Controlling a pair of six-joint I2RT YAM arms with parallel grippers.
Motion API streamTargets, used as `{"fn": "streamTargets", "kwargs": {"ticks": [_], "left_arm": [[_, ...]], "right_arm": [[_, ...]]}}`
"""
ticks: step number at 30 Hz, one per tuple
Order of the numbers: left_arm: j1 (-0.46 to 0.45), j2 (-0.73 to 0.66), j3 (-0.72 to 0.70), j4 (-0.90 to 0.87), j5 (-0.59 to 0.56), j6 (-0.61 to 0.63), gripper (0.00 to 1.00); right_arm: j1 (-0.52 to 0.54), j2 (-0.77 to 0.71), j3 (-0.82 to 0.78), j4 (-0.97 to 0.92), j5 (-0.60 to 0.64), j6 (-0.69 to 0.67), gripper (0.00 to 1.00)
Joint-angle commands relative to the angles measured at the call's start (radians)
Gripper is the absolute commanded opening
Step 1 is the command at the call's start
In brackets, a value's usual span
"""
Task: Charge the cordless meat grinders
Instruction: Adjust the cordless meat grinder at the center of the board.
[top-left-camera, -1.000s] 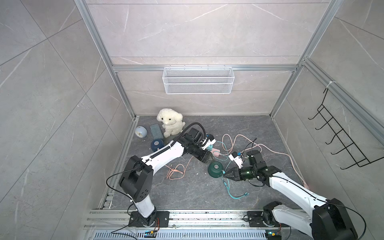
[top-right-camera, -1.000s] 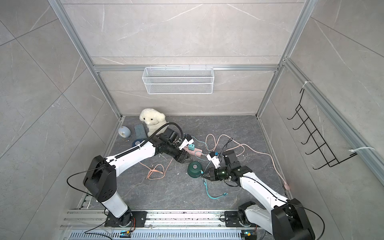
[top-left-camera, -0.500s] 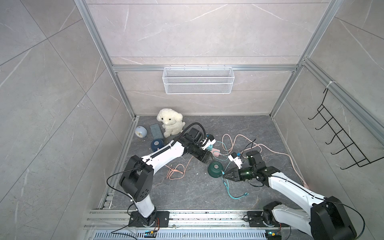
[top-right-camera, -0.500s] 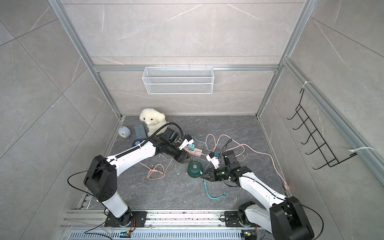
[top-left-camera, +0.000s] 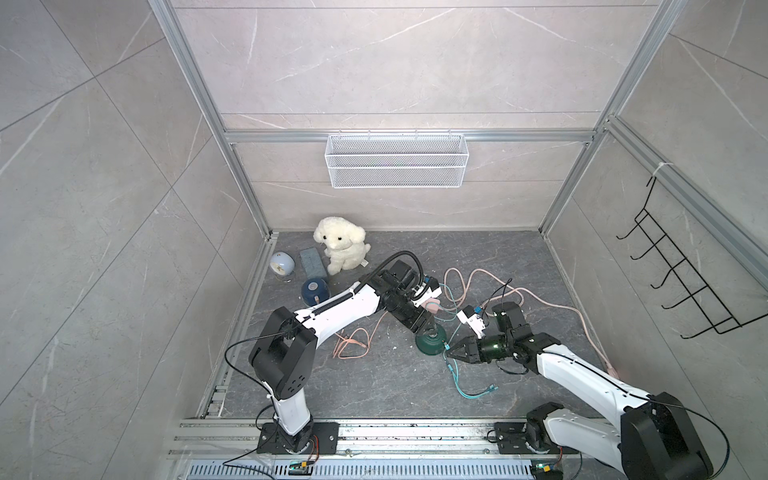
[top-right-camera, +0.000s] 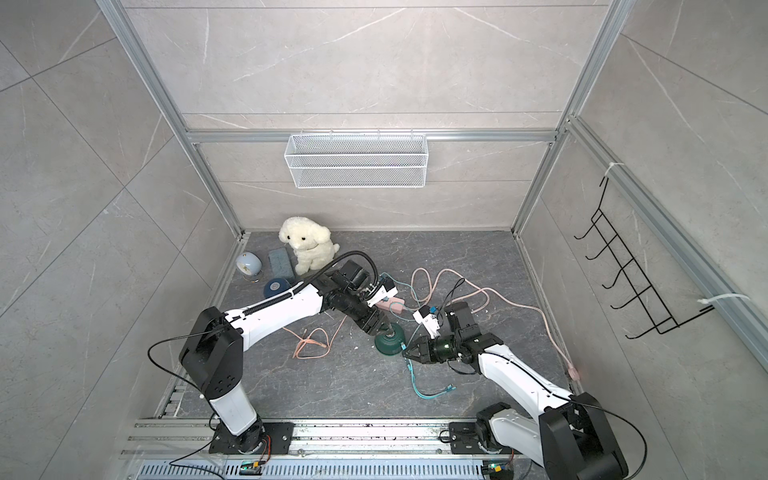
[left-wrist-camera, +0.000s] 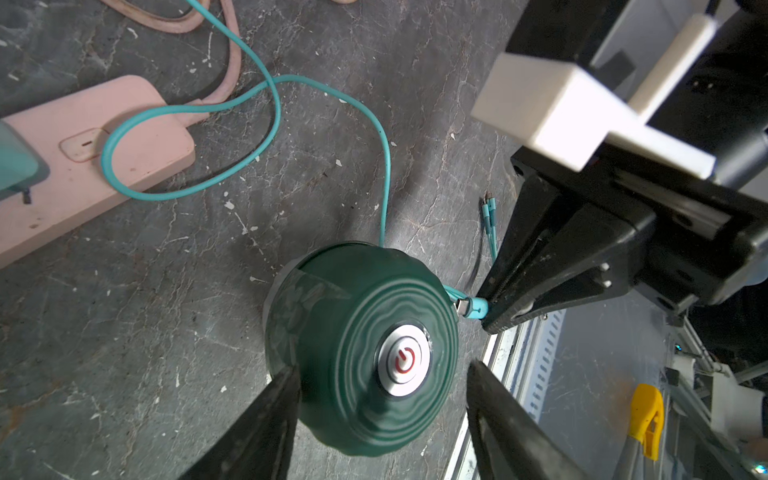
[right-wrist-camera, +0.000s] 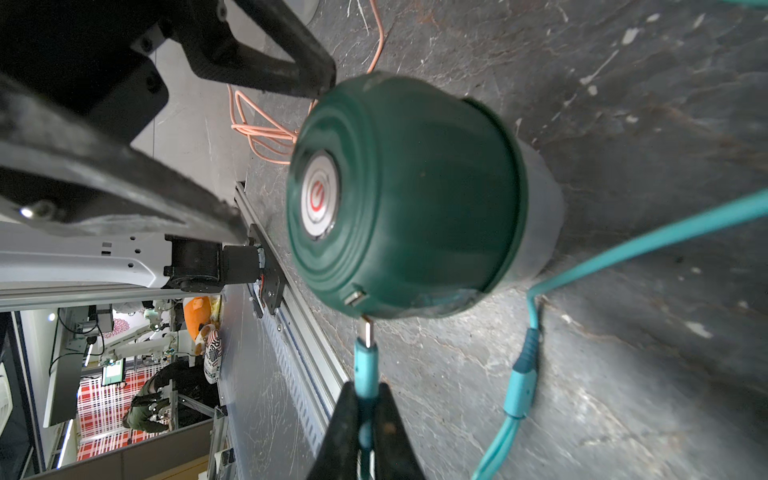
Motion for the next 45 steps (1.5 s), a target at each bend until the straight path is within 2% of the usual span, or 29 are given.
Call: {"fn": "streamTargets", "kwargs": {"ticks": [1, 4, 11, 15, 22, 27, 32, 39, 45], "left_arm": [[-0.011, 0.004, 0.043, -0.018, -0.007, 0.05, 0.68], [-0.028, 0.016, 0.05, -0.053, -0.022, 0.096, 0.69], [-0.036, 0.01, 0.001, 0.011, -0.054, 0.243, 0.76], [-0.034, 0.007, -0.016, 0.061, -0.028, 0.382, 0.79], [-0.02, 0.022, 0.035, -0.051, 0.104, 0.636, 0.83], [-0.021, 0.002, -0.012, -0.032, 0.147, 0.705, 0.88], [-0.036, 0.028, 0.002, -0.049, 0.08, 0.777, 0.91], [-0.039, 0.065, 0.027, -0.07, 0.085, 0.842, 0.93], [-0.046, 0.065, -0.007, -0.087, 0.073, 0.853, 0.94]], "right_arm": [[-0.017, -0.019, 0.018, -0.038, 0.002, -0.024, 0.1], [-0.024, -0.023, 0.031, -0.061, 0.002, -0.033, 0.1], [-0.034, -0.009, 0.041, -0.072, -0.004, -0.043, 0.1], [-0.038, -0.004, 0.041, -0.071, -0.014, -0.046, 0.1], [-0.044, -0.008, 0.04, -0.073, -0.018, -0.046, 0.11], [-0.044, 0.027, 0.047, -0.066, -0.033, -0.057, 0.11], [-0.043, 0.053, 0.058, -0.063, -0.042, -0.069, 0.11], [-0.044, 0.088, 0.075, -0.058, -0.035, -0.078, 0.11], [-0.04, 0.147, 0.098, -0.011, -0.052, -0.072, 0.11]]}}
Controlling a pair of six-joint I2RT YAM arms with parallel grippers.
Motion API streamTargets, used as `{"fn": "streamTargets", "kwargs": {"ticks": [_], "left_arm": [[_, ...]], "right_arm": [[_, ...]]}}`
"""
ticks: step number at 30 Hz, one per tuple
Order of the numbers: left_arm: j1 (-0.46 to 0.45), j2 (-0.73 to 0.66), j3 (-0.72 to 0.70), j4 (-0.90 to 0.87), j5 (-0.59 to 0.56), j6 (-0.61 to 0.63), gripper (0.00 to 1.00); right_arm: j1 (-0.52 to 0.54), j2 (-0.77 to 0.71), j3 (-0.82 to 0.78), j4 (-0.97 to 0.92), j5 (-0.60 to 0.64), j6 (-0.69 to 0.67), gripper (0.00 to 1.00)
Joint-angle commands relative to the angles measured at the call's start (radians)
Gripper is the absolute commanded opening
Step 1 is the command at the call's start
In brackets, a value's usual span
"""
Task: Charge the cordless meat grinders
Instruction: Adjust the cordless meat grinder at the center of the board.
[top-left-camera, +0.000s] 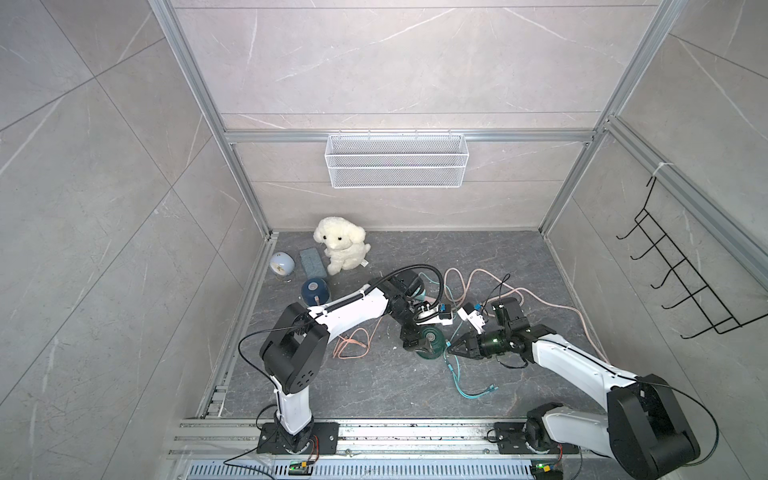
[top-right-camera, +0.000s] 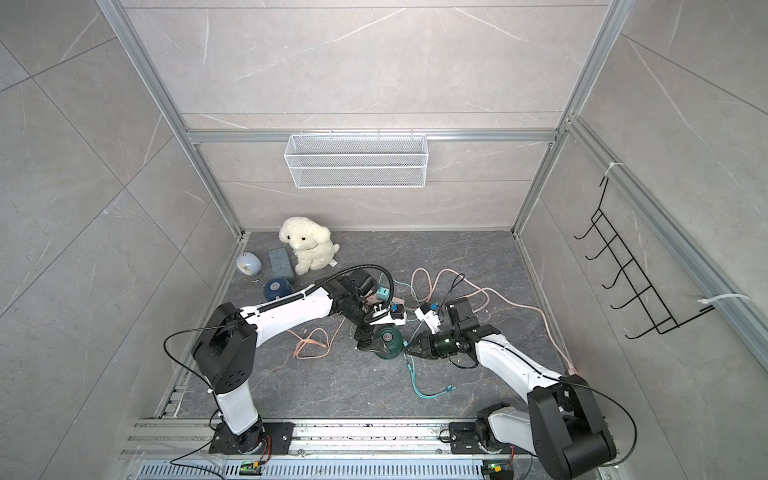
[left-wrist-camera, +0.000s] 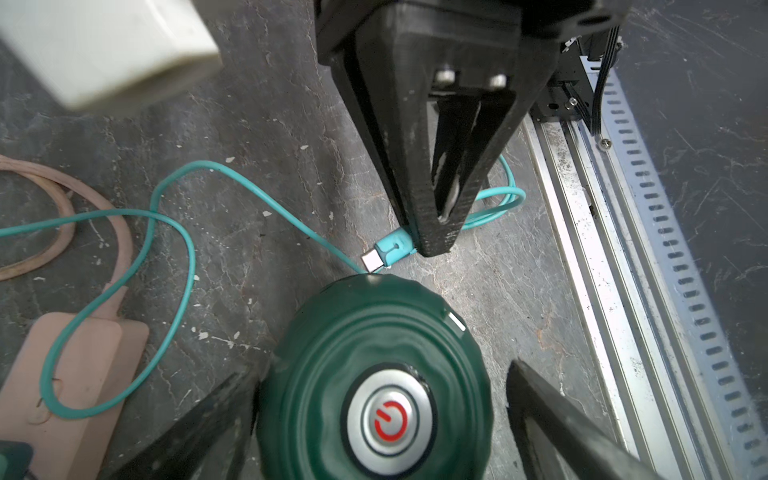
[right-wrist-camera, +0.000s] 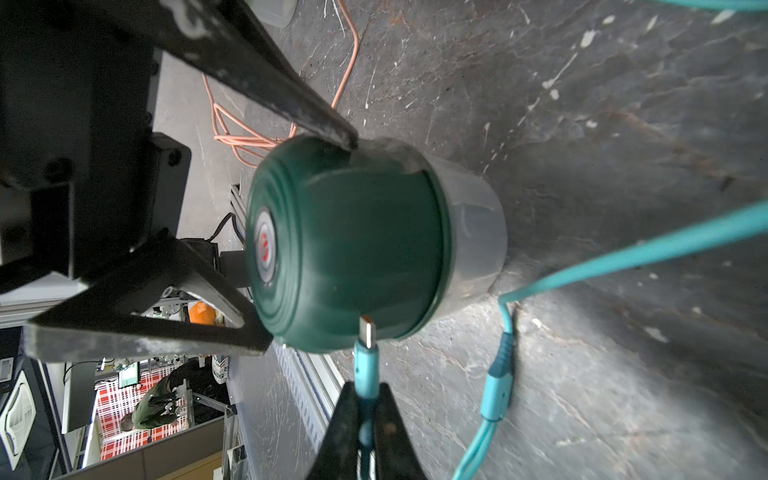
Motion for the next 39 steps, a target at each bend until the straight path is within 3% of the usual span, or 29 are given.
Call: {"fn": "streamTargets", "kwargs": {"ticks": [1, 9, 18, 21, 27, 39], "left_arm": [[-0.013, -0.001, -0.01, -0.048, 0.005, 0.045, 0.94], [-0.023, -0.001, -0.03, -0.023, -0.058, 0.0, 0.85], [-0.01, -0.108, -0.188, 0.143, -0.196, -0.146, 0.69], [0.007, -0.154, -0.235, 0.19, -0.227, -0.181, 0.69], [0.059, -0.221, -0.267, 0.113, -0.251, -0.144, 0.68], [0.095, -0.249, -0.287, 0.073, -0.12, -0.053, 0.63]], "right_arm": [[0.003, 0.035, 0.041, 0.047, -0.026, -0.014, 0.11], [0.054, 0.082, 0.051, 0.089, -0.012, 0.007, 0.11], [0.077, 0.015, 0.061, 0.023, -0.031, -0.027, 0.12], [0.116, 0.013, 0.061, 0.023, -0.056, -0.039, 0.12], [0.169, 0.037, 0.053, 0.078, -0.108, -0.033, 0.12], [0.229, 0.138, 0.066, 0.223, -0.145, 0.004, 0.12]]}}
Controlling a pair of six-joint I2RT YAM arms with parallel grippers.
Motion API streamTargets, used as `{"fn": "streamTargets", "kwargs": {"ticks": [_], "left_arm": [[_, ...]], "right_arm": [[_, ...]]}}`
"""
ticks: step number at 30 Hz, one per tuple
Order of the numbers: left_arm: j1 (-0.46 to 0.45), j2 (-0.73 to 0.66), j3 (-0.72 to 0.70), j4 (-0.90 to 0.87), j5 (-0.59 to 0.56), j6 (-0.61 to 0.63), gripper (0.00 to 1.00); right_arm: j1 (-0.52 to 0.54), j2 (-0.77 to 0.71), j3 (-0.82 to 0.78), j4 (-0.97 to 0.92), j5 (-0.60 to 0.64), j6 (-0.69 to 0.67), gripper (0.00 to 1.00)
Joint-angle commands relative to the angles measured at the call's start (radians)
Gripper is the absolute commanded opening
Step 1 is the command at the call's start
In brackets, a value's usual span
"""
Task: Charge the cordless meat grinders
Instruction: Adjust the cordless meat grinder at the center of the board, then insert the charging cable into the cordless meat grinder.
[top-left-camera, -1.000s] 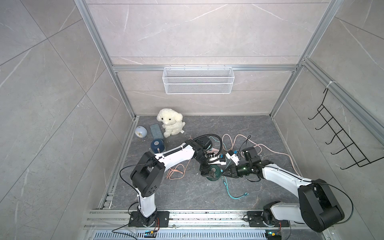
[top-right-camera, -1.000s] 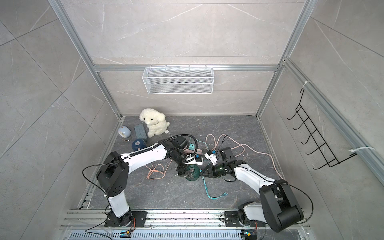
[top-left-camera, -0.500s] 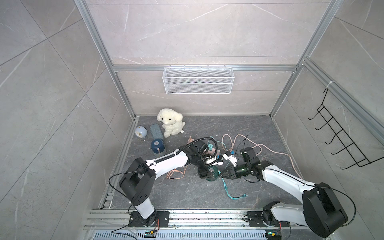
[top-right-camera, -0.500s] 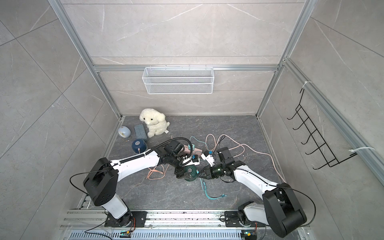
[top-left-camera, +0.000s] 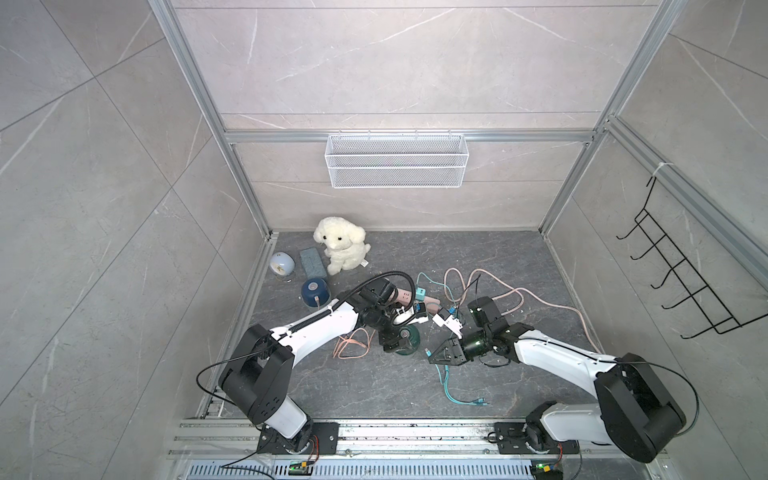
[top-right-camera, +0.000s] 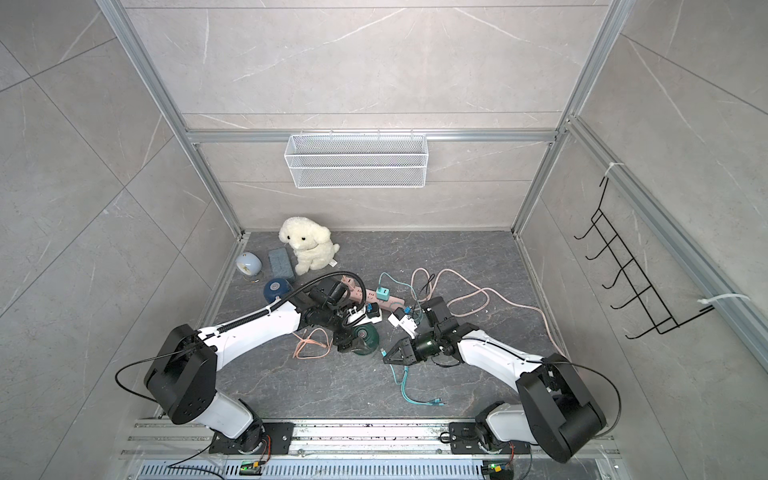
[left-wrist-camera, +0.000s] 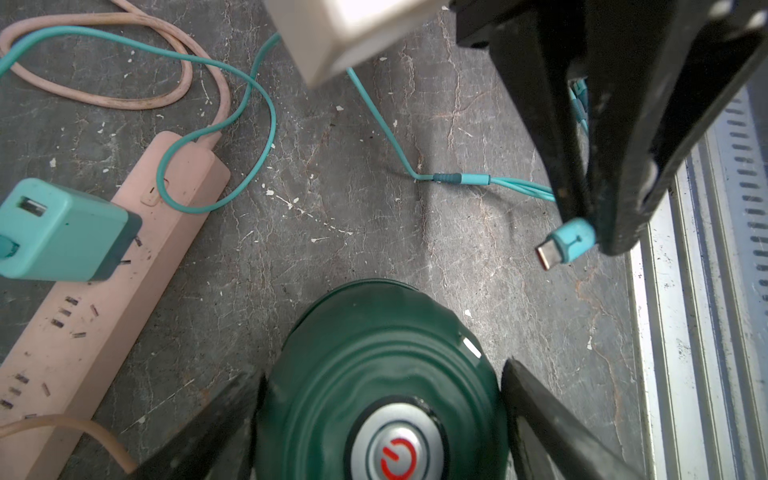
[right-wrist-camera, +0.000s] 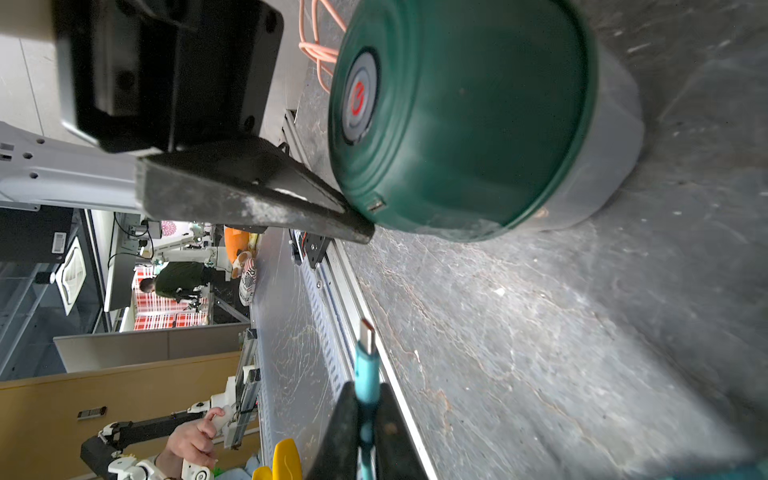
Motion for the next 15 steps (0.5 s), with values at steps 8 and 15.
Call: {"fn": "streamTargets", "kwargs": {"ticks": [8, 15], "left_arm": [[-0.002, 0.049, 0.046, -0.135, 0.066, 0.126, 0.63], [-0.002, 0.071, 0.066, -0.136, 0.073, 0.119, 0.62]], "right_arm": [[0.028, 0.08, 0.068, 0.072, -0.018, -0.021, 0.12], [0.037, 0.116, 0.079, 0.091, -0.029, -0.029, 0.12]]}}
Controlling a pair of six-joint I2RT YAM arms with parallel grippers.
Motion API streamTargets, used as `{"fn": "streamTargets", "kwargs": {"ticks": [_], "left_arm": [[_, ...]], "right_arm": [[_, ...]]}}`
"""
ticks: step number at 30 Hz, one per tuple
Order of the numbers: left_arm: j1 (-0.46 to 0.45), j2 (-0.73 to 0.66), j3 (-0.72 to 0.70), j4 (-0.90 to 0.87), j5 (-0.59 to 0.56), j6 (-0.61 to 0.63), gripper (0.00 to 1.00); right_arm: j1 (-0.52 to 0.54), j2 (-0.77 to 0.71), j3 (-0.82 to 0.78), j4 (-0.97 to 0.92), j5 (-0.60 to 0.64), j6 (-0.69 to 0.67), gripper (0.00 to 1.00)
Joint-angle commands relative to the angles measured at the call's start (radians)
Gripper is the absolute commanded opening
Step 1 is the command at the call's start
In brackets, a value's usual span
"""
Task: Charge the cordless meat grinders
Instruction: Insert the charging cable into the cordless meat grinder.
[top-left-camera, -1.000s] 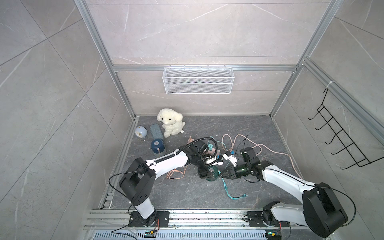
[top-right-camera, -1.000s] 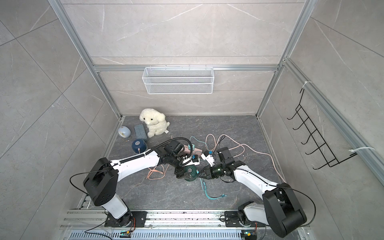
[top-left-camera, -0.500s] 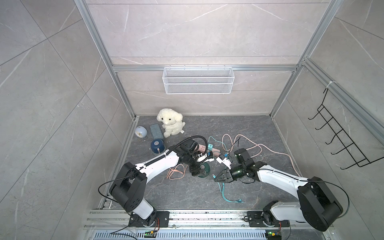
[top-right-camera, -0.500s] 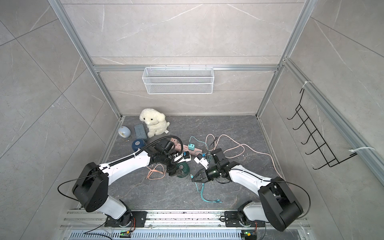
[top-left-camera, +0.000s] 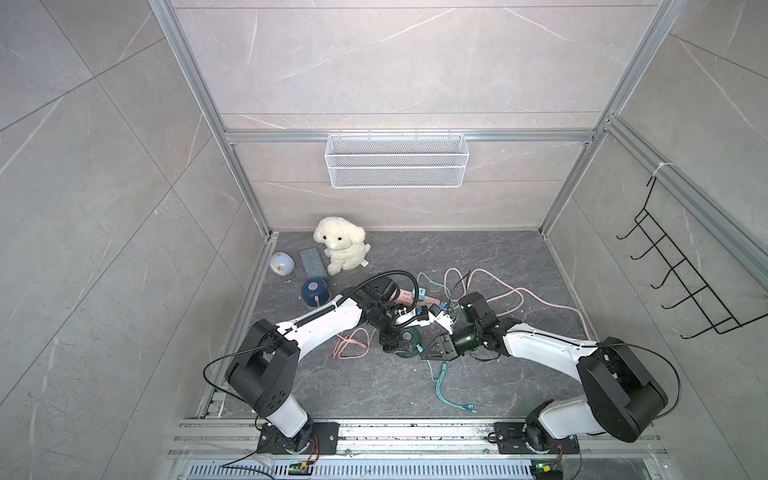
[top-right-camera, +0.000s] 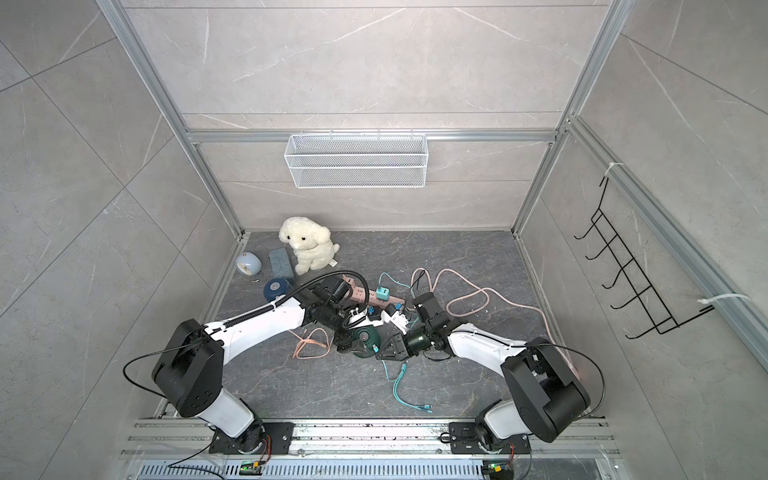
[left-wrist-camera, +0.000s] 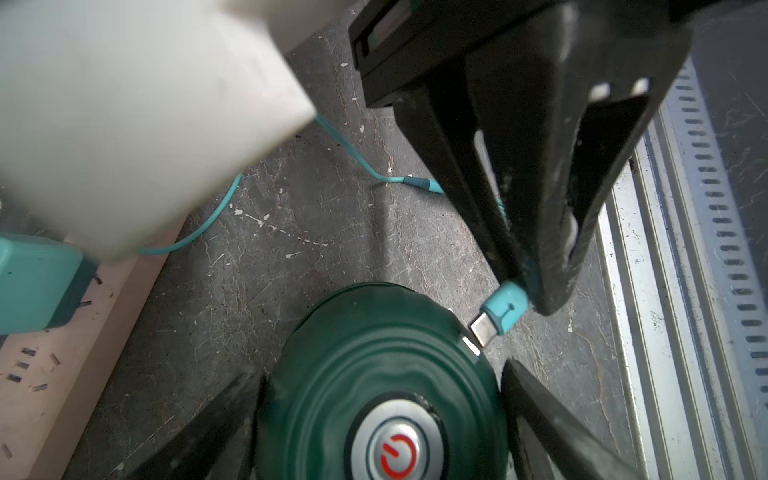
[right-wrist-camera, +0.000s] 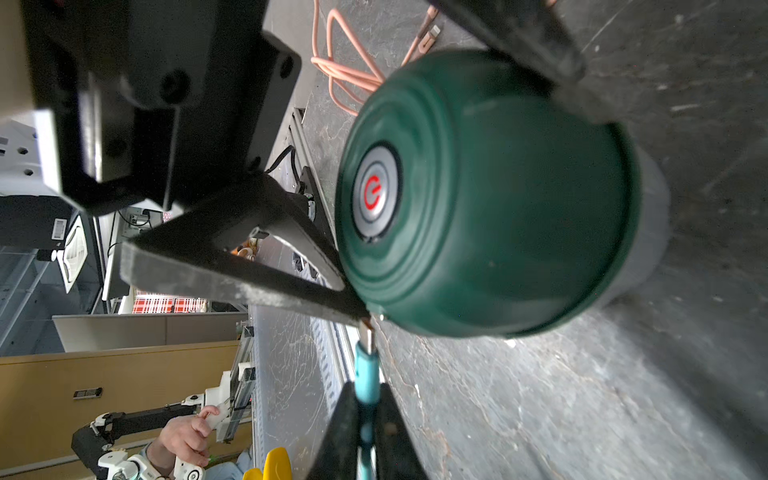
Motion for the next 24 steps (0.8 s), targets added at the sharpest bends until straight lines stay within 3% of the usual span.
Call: {"fn": "streamTargets", "kwargs": {"ticks": [1, 24], "left_arm": [[-0.002, 0.024, 0.017, -0.064, 0.01, 0.026, 0.62], [-0.001, 0.052, 0.051, -0.111, 0.02, 0.036, 0.6]], "right_arm": [[0.006, 0.028, 0.018, 0.029, -0.027, -0.021, 0.12], [0.007, -0.006, -0.024, 0.019, -0.06, -0.044, 0.12]]}}
